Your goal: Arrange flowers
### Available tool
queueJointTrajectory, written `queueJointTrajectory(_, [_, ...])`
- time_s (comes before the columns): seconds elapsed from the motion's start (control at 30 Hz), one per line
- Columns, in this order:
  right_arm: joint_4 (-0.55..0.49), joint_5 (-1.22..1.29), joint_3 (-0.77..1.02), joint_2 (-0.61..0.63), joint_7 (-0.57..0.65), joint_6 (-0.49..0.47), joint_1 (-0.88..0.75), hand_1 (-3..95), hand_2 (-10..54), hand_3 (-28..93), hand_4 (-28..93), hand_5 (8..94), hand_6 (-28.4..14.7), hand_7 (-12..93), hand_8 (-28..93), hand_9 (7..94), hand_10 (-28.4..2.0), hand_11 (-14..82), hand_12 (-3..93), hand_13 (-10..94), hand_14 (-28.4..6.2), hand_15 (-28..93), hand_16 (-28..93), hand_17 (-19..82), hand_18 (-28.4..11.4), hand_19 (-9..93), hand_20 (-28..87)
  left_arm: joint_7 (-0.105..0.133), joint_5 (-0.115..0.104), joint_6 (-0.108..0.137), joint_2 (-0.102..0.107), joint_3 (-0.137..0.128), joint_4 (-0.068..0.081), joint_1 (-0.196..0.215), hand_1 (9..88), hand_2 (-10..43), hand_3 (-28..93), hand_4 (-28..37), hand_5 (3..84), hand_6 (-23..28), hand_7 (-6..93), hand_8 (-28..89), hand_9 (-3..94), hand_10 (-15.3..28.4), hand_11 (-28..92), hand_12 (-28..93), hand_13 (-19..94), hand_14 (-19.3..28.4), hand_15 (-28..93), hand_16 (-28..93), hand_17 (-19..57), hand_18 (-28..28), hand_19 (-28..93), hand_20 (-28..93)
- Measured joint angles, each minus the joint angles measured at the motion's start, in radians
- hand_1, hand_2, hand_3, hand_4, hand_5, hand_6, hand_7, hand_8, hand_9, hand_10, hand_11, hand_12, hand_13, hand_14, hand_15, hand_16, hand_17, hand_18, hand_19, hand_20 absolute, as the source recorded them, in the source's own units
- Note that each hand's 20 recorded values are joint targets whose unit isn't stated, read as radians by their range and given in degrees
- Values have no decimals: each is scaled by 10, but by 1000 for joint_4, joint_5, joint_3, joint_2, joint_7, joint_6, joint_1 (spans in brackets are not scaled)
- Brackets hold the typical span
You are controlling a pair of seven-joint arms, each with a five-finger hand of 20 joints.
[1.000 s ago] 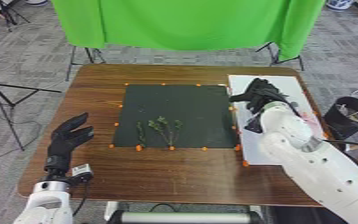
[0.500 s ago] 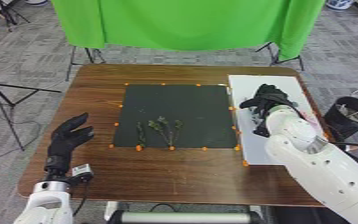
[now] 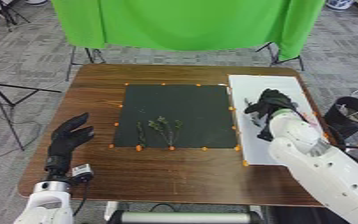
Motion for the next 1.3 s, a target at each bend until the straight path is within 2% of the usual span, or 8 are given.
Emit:
queueJointTrajectory(0.2, [5, 2, -15, -1, -8, 33, -5, 452, -95, 647, -153, 654, -9, 148, -64, 714, -151, 135, 165, 912, -51, 412, 277, 656, -93, 814, 326, -2, 1, -5, -1, 0, 2, -3, 513, -95, 652, -73, 409, -1, 236, -121, 310, 93, 222, 102, 364, 131, 277, -6, 164, 128, 280, 284])
queueJointTrajectory(0.27, [10, -2, -22, -1, -11, 59, -5, 487, -95, 643, -171, 668, -9, 159, -5, 744, -142, 157, 170, 920, -47, 425, 279, 656, -93, 824, 335, -2, 1, -7, -1, 0, 2, -3, 513, -95, 651, -73, 409, -1, 236, -121, 310, 92, 221, 102, 364, 131, 276, -6, 164, 128, 280, 284])
queueJointTrajectory(0.3, [13, -5, -25, 0, -14, 75, -5, 527, -95, 616, -170, 681, -11, 161, 61, 774, -137, 150, 213, 923, -43, 427, 280, 660, -90, 827, 342, -3, 2, -7, -1, 0, 2, -3, 513, -95, 651, -73, 409, -1, 236, -121, 310, 92, 221, 102, 364, 131, 276, -6, 164, 128, 280, 284])
queueJointTrajectory(0.4, [21, -9, -40, 1, -23, 132, -6, 619, -95, 540, -154, 728, -19, 170, 137, 859, -111, 82, 335, 928, -36, 432, 283, 667, -86, 825, 362, -4, 3, -9, -1, 0, 2, -4, 514, -95, 651, -72, 409, -2, 237, -121, 310, 92, 221, 103, 363, 131, 277, -5, 164, 128, 280, 284])
queueJointTrajectory(0.5, [24, -6, -50, 1, -29, 179, -12, 647, -95, 536, -151, 762, -26, 197, 155, 896, -98, 102, 367, 934, -30, 434, 285, 674, -83, 822, 369, -4, 3, -10, -1, 0, 2, -4, 514, -95, 650, -72, 409, -2, 238, -121, 310, 92, 221, 103, 364, 130, 276, -6, 164, 128, 280, 285])
queueJointTrajectory(0.87, [20, 83, -42, -3, -30, 228, -17, 653, -95, 595, -94, 786, -33, 285, 175, 909, -104, 143, 454, 937, -22, 442, 302, 686, -70, 805, 415, -7, 3, -12, -1, 0, 2, -6, 514, -95, 651, -72, 408, -2, 238, -122, 310, 92, 222, 104, 364, 130, 276, -6, 164, 127, 278, 286])
queueJointTrajectory(1.13, [31, 104, -92, 2, -73, 412, -26, 644, -95, 602, -62, 784, -34, 310, 166, 906, -113, 150, 475, 937, -20, 445, 320, 689, -67, 800, 443, -6, 3, -12, -2, 1, 3, -6, 513, -95, 652, -71, 407, -2, 238, -121, 310, 92, 224, 104, 364, 130, 277, -5, 164, 128, 279, 286])
queueJointTrajectory(1.3, [16, 121, -96, 4, -106, 448, -33, 644, -95, 602, -63, 782, -34, 315, 166, 904, -111, 153, 476, 937, -19, 447, 323, 690, -67, 798, 448, -5, 3, -12, -4, 2, 4, -9, 511, -95, 652, -71, 407, -1, 237, -121, 311, 92, 224, 103, 364, 130, 275, -6, 164, 128, 280, 286])
